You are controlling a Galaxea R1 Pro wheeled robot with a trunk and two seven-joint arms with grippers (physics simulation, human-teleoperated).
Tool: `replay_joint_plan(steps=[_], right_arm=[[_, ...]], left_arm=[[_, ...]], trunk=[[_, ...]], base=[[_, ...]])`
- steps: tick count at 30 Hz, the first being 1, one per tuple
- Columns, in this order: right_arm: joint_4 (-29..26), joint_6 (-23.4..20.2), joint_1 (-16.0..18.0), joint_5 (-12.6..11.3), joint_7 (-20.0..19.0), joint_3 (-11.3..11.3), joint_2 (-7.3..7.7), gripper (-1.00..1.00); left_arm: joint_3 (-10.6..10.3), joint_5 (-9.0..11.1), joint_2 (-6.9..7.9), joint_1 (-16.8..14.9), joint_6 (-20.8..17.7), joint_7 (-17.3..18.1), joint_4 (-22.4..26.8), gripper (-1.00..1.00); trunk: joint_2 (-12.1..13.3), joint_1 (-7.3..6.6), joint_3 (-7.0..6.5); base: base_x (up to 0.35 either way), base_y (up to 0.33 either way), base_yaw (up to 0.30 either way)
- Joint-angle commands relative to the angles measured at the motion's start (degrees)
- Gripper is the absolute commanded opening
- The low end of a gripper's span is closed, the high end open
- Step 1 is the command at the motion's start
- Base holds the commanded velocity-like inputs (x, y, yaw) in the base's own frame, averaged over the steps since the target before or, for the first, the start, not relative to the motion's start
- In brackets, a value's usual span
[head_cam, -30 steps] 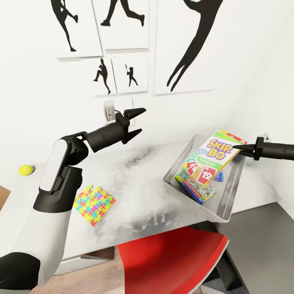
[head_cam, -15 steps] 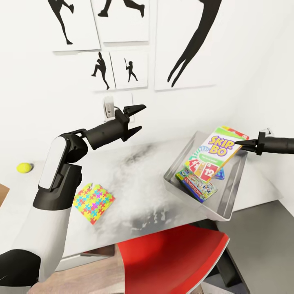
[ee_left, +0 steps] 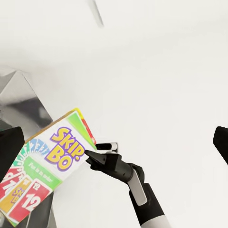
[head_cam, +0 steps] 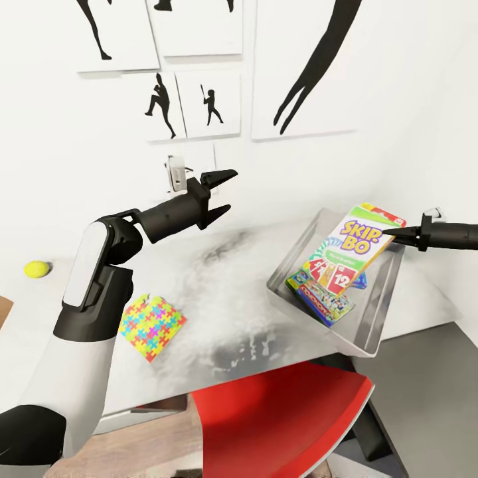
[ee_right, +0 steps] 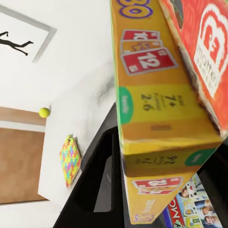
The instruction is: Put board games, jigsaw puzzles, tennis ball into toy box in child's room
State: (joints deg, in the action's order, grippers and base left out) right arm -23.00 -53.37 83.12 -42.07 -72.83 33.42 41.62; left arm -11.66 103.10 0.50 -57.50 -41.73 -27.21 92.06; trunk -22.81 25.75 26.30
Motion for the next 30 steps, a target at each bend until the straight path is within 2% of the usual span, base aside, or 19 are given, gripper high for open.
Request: replay_joint_plan(steps=[1, 12, 24, 27, 30], right_arm=[[0.0, -0.2, 0.1, -0.3, -0.2, 0.3, 0.13, -1.0], [0.0, 0.2, 0.1, -0.2, -0.2, 0.3, 0.82, -1.0], [0.0, 0.2, -0.1, -0.3, -0.4, 0.5, 0.7, -1.0], [0.0, 0.1, -0.1, -0.3, -1.2, 0.5, 0.68, -1.0], [0.0, 0.1, -0.1, -0.2, -3.5, 0.5, 0.67, -1.0]], left_arm=[[0.0, 0.6, 0.03, -0.1, 0.1, -0.6, 0.1, 1.0], [0.0, 0.6, 0.03, -0.1, 0.1, -0.6, 0.1, 1.0], [0.0, 0.5, -0.1, -0.1, 0.1, -0.6, 0.0, 1.0], [0.0, 0.5, -0.17, -0.1, 0.1, -0.6, 0.0, 1.0], [0.0, 0.5, -0.25, -0.2, 0.1, -0.7, 0.0, 1.0]], trunk=[[-0.1, 0.03, 0.19], [-0.1, 0.03, 1.22], [-0.1, 0.03, 2.34], [-0.1, 0.03, 2.62], [-0.1, 0.03, 2.9]], base=[[0.0, 0.0, 0.0], [0.0, 0.0, 0.0], [0.0, 0.0, 0.0], [0.0, 0.0, 0.0], [0.0, 0.0, 0.0]])
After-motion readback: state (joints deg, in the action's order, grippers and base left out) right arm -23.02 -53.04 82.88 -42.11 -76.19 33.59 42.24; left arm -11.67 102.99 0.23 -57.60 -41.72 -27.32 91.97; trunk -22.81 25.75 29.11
